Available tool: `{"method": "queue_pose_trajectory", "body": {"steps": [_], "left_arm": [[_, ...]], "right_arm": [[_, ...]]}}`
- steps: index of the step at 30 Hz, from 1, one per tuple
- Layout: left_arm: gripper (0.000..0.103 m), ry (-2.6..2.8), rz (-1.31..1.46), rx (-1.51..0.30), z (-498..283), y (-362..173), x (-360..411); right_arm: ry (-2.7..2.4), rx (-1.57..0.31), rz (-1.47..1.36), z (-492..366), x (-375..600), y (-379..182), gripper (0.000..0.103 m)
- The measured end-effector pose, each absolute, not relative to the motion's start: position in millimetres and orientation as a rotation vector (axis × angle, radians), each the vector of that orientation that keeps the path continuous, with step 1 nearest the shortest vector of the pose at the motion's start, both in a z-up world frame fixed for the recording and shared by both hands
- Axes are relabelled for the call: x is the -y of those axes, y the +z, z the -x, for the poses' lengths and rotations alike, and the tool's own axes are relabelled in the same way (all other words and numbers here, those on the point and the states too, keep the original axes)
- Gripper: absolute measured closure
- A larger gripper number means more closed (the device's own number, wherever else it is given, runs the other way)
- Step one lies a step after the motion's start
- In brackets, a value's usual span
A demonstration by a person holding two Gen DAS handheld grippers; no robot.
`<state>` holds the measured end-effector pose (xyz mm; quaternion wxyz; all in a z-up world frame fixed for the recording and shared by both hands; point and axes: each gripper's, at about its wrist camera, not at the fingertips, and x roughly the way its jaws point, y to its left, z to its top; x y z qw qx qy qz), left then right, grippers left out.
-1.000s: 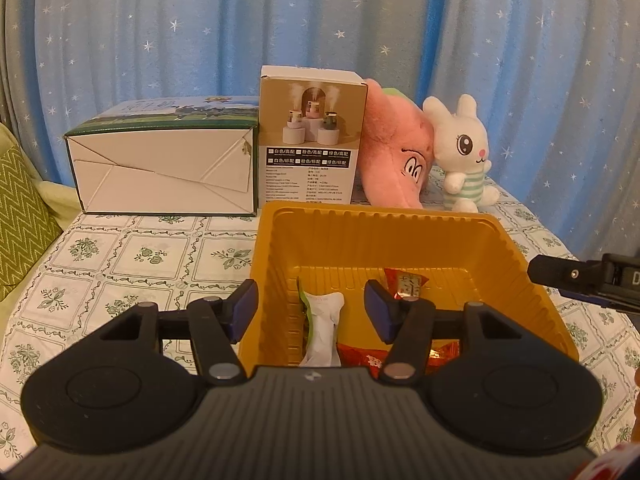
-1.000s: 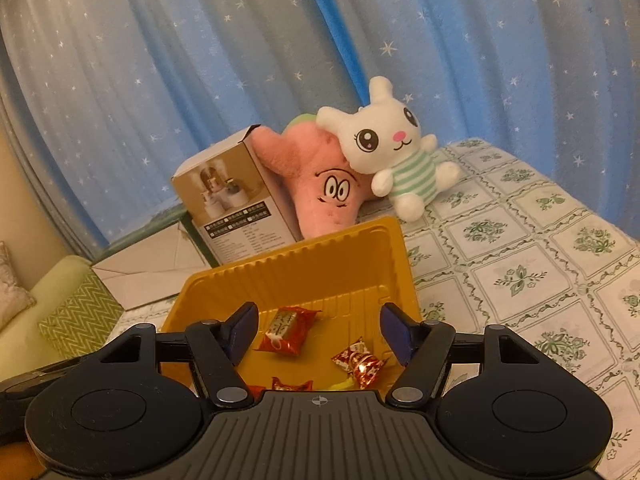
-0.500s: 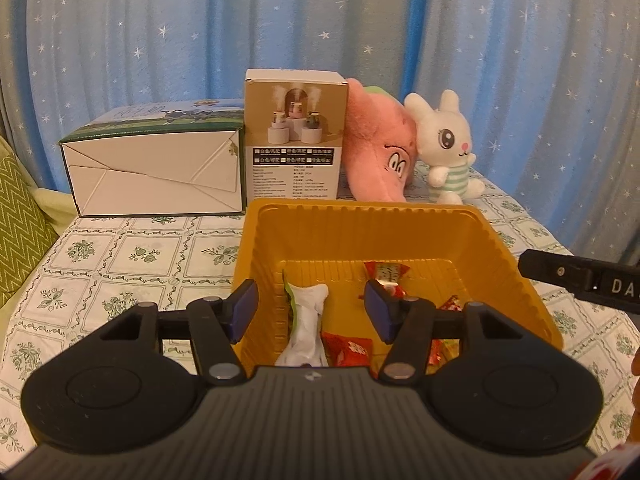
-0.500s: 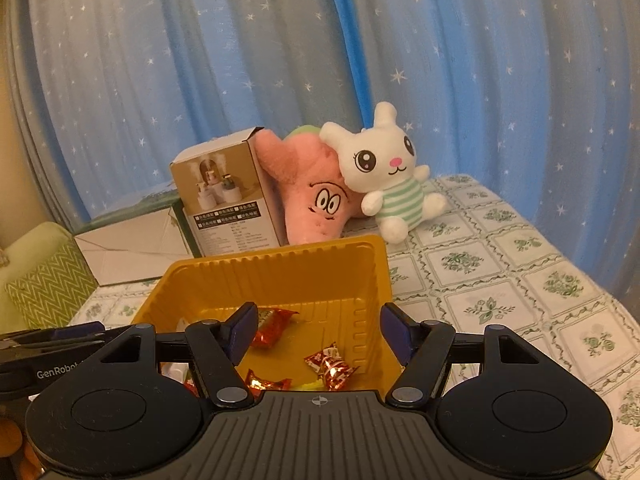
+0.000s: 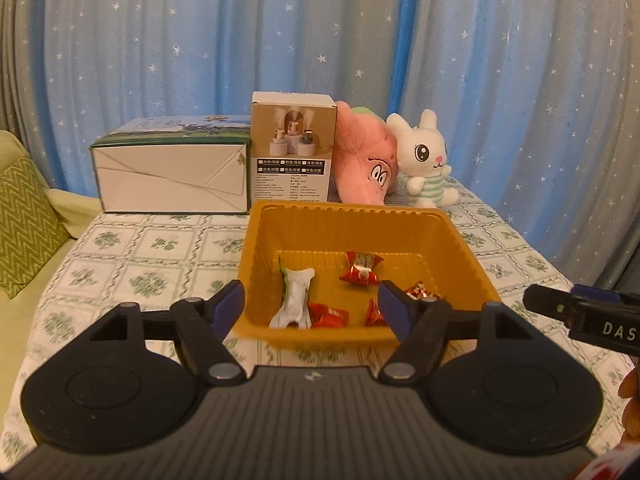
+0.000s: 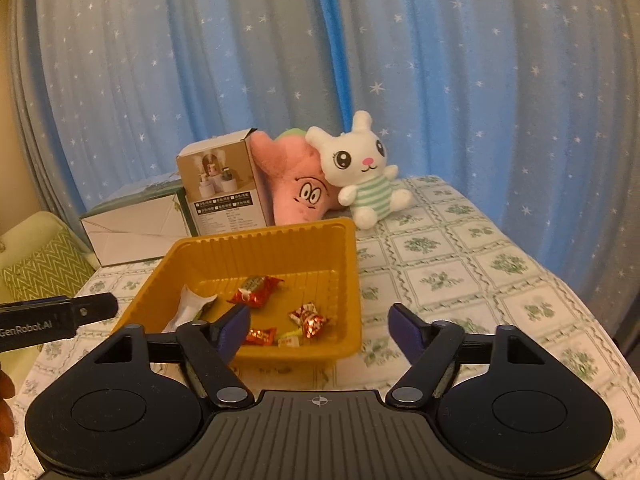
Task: Organize snacks
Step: 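Move both open tools back toward the remaining snacks on the table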
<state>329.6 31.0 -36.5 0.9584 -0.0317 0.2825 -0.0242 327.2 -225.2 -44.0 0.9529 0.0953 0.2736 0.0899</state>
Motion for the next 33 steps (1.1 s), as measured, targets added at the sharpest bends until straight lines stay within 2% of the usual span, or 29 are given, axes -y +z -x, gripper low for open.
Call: {"method": "queue_pose_trajectory", "body": {"steps": [9, 24, 33], "left_arm": [[0.018, -0.013, 0.108, -0.584, -246.1, -25.4, -30.1], [0.005, -0.017, 0.113, -0.609, -130.6, -11.8, -9.5], [0.004, -0.019, 0.105, -0.638, -90.5, -15.5, -5.8]], "right_arm": [[0.160, -0.593, -0.240, -249.7, 244.6, -35.4, 0.020], [0.164, -0.673, -0.264, -137.3, 252.6, -29.4, 0.018], [0.184, -0.711, -0.225, -106.6, 247.6, -26.7, 0.017]]}}
